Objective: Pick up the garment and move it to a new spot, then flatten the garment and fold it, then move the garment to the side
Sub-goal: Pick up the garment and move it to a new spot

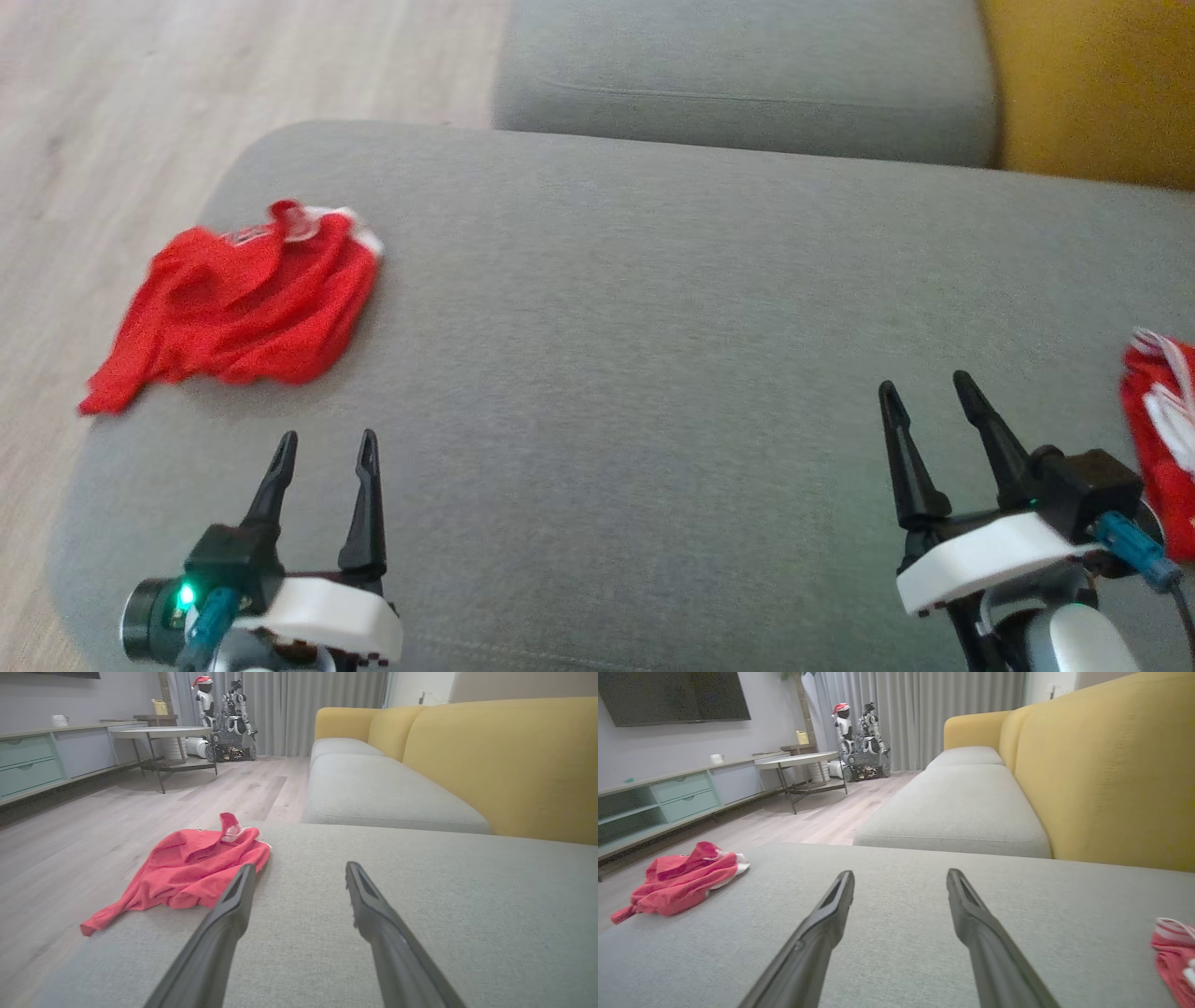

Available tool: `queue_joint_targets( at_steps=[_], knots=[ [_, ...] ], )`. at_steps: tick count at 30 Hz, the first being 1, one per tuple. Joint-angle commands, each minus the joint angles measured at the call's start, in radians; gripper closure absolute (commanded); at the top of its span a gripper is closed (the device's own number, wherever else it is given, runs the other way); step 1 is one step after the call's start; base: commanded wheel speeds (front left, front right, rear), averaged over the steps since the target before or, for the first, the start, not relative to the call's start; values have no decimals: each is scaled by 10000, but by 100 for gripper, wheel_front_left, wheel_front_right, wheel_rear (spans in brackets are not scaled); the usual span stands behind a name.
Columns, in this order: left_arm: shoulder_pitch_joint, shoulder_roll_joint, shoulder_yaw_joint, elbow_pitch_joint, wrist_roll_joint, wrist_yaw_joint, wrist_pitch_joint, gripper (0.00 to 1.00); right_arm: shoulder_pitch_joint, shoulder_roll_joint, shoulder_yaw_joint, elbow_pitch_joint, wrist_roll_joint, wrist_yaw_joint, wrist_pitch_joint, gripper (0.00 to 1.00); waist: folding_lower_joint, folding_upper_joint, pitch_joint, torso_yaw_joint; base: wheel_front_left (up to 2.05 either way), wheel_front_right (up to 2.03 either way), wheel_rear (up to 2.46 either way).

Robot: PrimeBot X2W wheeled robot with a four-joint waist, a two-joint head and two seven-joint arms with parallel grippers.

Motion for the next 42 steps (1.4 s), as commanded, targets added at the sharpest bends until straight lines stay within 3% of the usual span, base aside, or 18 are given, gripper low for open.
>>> queue_joint_targets(
  at_steps=[1,9,24,34,42],
  knots=[
    [-536,166,457,-295,-89,56,-81,0,-163,-32,297,-410,11,-9,-13,0,0,-1,-49,621,0,0,0],
    [-583,227,579,-339,-172,81,-127,0,-171,-31,482,-417,97,-9,14,0,0,-1,-80,1356,0,0,0],
    [-834,159,646,-376,-183,78,-232,0,-169,-30,548,-495,163,-9,117,0,0,-1,107,1588,0,0,0],
    [-2121,-207,1190,-621,-191,-69,-305,0,-938,-37,598,-1066,-195,-9,451,0,0,-1,1754,1163,0,0,0],
    [-4354,-354,2205,415,-154,-881,-311,0,-1757,-460,753,-1549,-299,-9,779,0,0,-1,3488,515,0,0,0]
  ],
)
